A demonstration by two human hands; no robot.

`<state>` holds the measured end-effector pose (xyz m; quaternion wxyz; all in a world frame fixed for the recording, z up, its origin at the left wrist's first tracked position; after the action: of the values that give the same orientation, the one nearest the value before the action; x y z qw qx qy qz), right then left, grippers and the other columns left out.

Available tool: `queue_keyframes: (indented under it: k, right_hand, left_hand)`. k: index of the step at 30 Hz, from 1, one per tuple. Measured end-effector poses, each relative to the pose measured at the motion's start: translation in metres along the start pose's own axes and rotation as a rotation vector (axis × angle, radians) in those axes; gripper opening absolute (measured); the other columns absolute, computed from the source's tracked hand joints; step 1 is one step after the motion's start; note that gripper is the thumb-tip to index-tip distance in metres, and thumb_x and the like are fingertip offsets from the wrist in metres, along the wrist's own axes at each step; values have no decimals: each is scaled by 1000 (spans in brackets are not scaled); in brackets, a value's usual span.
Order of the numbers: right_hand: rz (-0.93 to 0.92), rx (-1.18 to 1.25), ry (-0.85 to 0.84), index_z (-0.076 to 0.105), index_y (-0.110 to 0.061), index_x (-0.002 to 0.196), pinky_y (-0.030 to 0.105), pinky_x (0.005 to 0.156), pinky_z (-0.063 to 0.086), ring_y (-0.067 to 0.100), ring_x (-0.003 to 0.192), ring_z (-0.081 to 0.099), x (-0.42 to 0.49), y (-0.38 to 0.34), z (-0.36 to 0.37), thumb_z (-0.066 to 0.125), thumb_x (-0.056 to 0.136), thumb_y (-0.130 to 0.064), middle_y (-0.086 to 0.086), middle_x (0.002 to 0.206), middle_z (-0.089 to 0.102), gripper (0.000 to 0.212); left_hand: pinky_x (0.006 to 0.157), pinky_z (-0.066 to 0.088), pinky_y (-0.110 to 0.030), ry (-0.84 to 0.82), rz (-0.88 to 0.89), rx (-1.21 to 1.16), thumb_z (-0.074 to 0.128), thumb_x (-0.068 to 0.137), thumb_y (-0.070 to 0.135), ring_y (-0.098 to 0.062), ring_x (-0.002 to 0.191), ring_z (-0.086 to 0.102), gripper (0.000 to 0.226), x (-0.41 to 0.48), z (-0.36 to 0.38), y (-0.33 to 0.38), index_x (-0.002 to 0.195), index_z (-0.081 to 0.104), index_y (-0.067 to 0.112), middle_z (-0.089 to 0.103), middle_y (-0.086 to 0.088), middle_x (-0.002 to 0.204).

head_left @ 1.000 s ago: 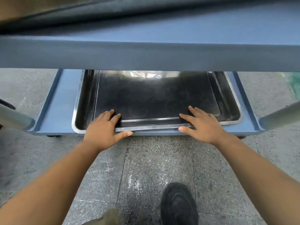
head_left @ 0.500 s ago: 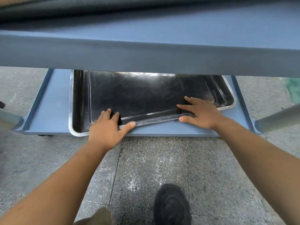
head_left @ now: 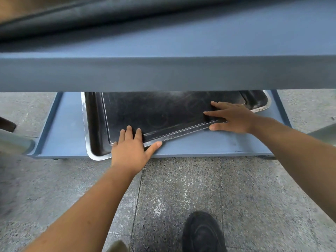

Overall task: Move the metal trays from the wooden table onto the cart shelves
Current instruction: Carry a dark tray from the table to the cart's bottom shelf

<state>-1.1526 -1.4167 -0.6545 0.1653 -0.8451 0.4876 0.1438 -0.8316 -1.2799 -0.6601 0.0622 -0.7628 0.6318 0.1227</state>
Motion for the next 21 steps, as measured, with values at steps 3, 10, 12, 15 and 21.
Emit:
queue_keyframes:
  k: [3,10,12,15,21]
  right_hand:
    - [3,0,-3,27,-54,144,50,116,14,14,151,8,2,1,1,15,62,-95,-9,164,8,93]
    - [113,60,34,19,-41,151,53,118,10,19,150,14,-11,-10,1,35,77,-82,-2,162,18,86]
    - [170,87,127,19,-30,154,49,119,16,26,149,18,-27,-29,-3,44,86,-69,5,161,23,82]
    - [207,240,236,30,-18,151,43,115,25,30,144,27,-62,-65,-19,54,89,-58,12,156,33,77]
    - [219,320,13,42,-16,143,43,100,45,32,124,51,-138,-124,-66,49,94,-54,12,133,58,63]
  left_hand:
    - [107,37,-56,0,5,-6,7,73,91,-30,149,17,106,1,0,0,150,30,21,23,-11,160]
    - [112,31,-60,-120,42,-54,12,67,95,-35,146,20,112,6,-10,-1,145,35,19,24,-14,158]
    - [113,22,-66,-259,40,-103,20,66,95,-35,148,14,114,4,-20,-6,151,26,20,16,-12,162]
    - [113,15,-68,-323,56,-97,34,75,86,-34,150,9,105,-17,-38,-14,155,13,22,12,-9,163]
    - [107,37,-58,-288,144,-171,56,88,51,-36,132,43,66,-90,-111,-6,141,41,15,44,-14,144]
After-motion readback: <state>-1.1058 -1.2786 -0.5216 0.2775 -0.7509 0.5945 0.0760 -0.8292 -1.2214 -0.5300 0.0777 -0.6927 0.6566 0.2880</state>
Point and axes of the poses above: each hand's wrist, its own x-axis towards the middle knuckle, its own z-axis out of the palm, y = z × x, the point moved 4 cm from there along x, towards the middle knuckle
